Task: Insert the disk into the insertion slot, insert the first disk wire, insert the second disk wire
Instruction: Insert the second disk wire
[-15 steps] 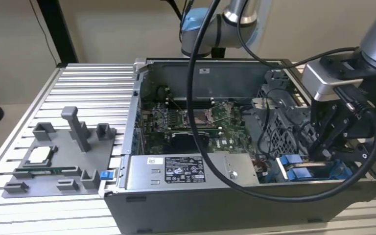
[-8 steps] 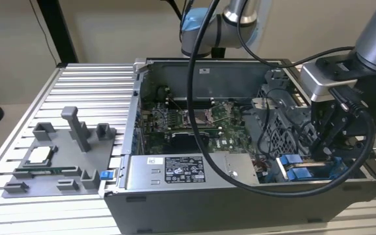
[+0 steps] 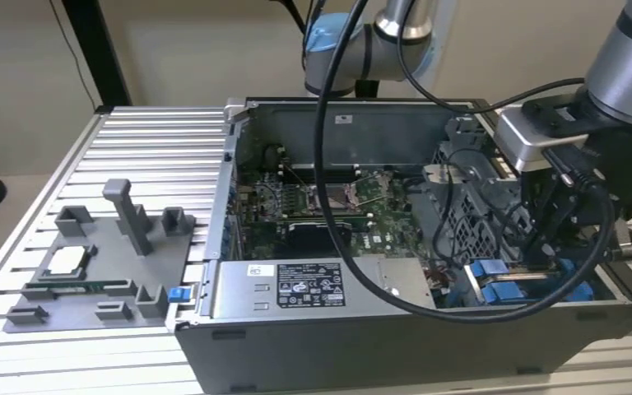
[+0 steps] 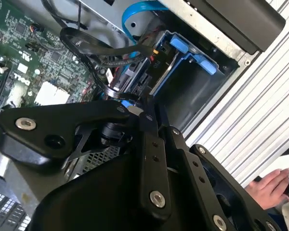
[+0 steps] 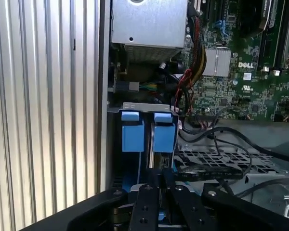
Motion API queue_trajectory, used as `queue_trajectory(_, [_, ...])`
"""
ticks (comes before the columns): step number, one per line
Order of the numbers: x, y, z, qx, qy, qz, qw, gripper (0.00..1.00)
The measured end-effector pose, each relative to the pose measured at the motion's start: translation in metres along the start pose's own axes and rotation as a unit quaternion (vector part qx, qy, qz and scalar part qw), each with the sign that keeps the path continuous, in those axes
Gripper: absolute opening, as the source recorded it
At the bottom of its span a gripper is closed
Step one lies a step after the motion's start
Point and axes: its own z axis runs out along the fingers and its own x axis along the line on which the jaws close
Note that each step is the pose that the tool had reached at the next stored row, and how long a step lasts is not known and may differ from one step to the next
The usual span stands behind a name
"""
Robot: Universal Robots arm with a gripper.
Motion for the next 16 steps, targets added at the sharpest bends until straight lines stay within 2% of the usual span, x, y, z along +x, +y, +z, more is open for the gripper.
queue_trajectory(2, [-0.0013,-0.0003,0.0013,0.0035,0.0000,0.000,1.0000,0.00])
queue_trajectory(8, [-0.0042,-0.0007,0.0082,0.0075,-0.0001,-0.001,1.0000,0.00])
queue_trajectory(14, [-0.0043,-0.0004,0.0131,0.0165,-0.0002,-0.001,0.9999,0.00])
queue_trajectory(16, [-0.0043,-0.0004,0.0133,0.0174,-0.0003,-0.001,0.9998,0.00])
